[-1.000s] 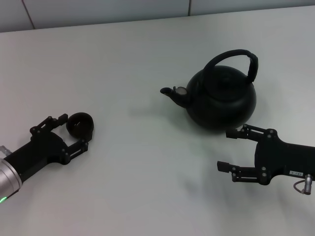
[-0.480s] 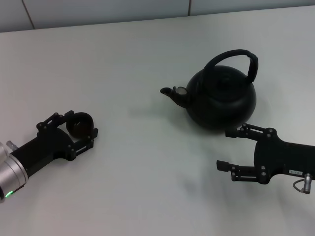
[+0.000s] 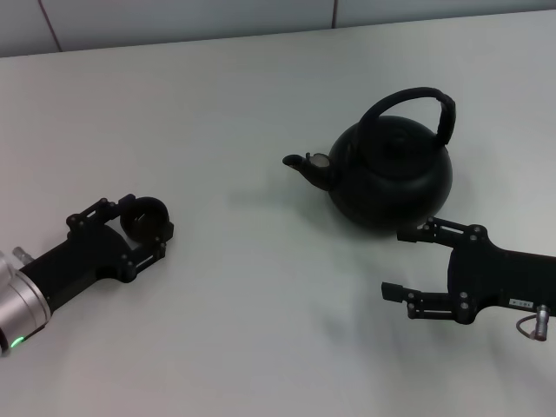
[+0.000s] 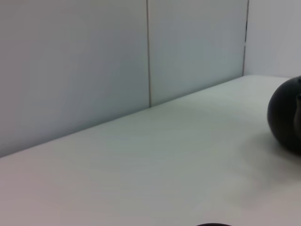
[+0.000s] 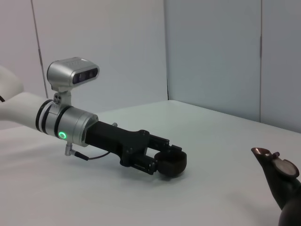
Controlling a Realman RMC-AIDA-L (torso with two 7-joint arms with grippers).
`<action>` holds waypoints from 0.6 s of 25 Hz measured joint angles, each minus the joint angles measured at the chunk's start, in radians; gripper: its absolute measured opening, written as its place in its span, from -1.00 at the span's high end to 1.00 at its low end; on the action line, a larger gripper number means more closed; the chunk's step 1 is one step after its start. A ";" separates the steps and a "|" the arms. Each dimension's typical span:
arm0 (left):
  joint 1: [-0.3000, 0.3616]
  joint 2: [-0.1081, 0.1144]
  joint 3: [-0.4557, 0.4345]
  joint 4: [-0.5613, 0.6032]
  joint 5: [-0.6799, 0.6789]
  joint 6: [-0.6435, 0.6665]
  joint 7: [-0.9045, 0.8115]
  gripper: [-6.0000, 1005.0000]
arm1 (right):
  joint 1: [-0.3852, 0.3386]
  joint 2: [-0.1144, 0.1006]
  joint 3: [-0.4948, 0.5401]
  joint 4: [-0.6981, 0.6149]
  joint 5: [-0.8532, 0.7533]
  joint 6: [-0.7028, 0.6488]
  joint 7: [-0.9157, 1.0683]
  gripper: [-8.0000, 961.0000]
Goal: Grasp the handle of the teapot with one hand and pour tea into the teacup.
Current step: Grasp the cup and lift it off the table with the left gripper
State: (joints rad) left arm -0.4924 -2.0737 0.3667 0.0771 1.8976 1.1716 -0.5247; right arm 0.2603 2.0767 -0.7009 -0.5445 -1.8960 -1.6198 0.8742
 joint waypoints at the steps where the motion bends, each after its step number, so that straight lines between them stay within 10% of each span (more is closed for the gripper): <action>1: -0.001 0.000 0.000 -0.002 0.000 0.010 0.000 -0.37 | 0.000 0.000 0.000 0.000 0.000 0.000 0.000 -0.72; 15: -0.166 -0.005 0.017 -0.156 0.003 0.012 0.011 -0.40 | 0.000 0.000 0.002 0.000 0.000 -0.003 0.000 -0.72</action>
State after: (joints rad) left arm -0.6586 -2.0787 0.3832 -0.0787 1.9002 1.1835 -0.5137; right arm 0.2608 2.0768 -0.6994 -0.5446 -1.8960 -1.6226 0.8743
